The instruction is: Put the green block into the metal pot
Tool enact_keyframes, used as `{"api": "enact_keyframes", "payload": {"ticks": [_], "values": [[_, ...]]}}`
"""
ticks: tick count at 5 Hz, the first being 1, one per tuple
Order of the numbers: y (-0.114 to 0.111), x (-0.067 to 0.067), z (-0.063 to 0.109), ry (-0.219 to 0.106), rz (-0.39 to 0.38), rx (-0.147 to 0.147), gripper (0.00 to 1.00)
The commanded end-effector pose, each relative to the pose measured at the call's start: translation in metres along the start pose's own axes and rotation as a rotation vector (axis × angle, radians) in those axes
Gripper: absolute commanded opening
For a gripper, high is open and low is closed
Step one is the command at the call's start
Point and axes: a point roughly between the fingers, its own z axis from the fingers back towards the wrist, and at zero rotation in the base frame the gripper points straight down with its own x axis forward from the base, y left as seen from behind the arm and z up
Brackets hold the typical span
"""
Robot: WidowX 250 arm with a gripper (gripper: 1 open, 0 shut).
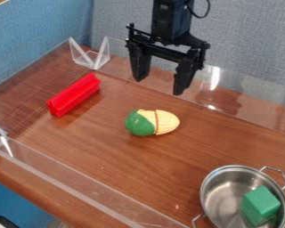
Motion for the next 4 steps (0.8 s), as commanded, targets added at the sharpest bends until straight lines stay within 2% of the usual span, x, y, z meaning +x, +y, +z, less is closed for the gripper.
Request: {"api": "enact_keyframes", "payload": {"ticks": [1, 3, 4], "values": [[-0.005, -0.002, -0.005, 0.014, 0.006, -0.005, 1.00], [-0.021, -0.008, -0.015, 0.037, 0.028, -0.020, 1.00], [-0.045, -0.018, -0.013, 0.023, 0.057, -0.038, 1.00]]}}
